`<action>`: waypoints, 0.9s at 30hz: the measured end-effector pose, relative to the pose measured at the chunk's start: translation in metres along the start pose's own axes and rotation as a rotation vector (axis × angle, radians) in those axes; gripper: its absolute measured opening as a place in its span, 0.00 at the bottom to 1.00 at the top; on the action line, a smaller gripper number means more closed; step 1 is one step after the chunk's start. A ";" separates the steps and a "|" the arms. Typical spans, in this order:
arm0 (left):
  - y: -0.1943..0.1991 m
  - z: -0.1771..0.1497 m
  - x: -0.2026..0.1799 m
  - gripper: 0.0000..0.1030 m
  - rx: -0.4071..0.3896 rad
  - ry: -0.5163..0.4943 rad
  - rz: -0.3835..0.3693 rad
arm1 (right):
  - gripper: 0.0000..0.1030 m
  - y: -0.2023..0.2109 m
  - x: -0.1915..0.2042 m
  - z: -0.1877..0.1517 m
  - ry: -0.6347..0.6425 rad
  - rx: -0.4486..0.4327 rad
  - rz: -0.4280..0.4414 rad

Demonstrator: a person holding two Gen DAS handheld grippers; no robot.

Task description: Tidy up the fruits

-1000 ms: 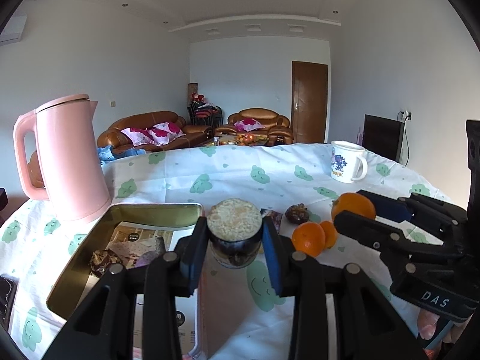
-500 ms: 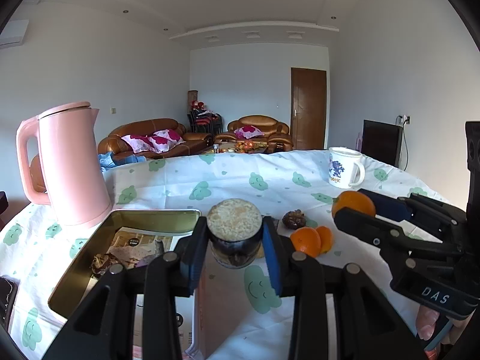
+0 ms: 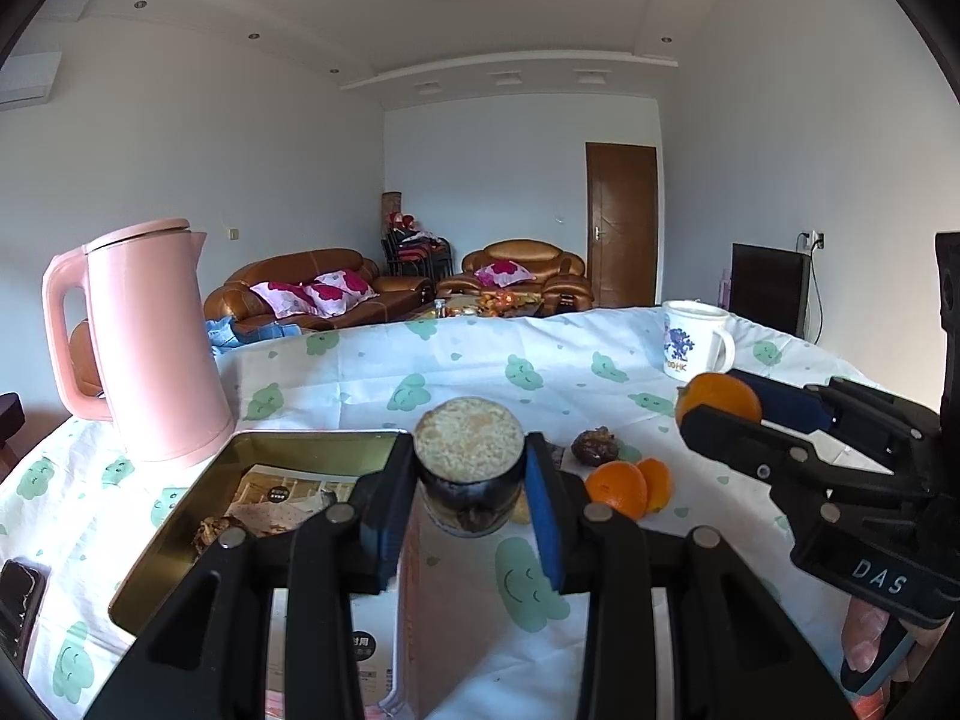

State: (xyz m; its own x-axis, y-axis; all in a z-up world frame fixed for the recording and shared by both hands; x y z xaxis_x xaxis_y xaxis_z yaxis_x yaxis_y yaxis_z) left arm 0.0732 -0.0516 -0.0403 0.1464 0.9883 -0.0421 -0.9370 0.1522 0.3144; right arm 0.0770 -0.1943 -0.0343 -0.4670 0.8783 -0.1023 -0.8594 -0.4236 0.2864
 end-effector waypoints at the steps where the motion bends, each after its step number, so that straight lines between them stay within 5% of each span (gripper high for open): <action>1: 0.000 0.000 0.000 0.36 0.000 -0.002 0.001 | 0.38 0.000 0.000 0.001 0.002 -0.001 0.000; 27: 0.002 0.004 0.028 0.36 0.015 0.031 0.062 | 0.38 -0.027 0.015 0.038 0.064 0.007 0.071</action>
State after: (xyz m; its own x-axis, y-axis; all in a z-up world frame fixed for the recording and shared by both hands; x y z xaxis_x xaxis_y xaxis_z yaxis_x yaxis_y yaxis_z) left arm 0.0765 -0.0232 -0.0365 0.0781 0.9956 -0.0517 -0.9390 0.0909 0.3317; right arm 0.1013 -0.1609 -0.0076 -0.5393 0.8300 -0.1422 -0.8222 -0.4824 0.3021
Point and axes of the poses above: each gripper's, at about its wrist camera, not at the fingertips, and y roughly against the way its jaws point, x to its left, z to its top, the point moved 4 cm from there along -y, roughly the way its jaws point, and after that the axes turned 3 degrees about y, right-handed, at the moved point
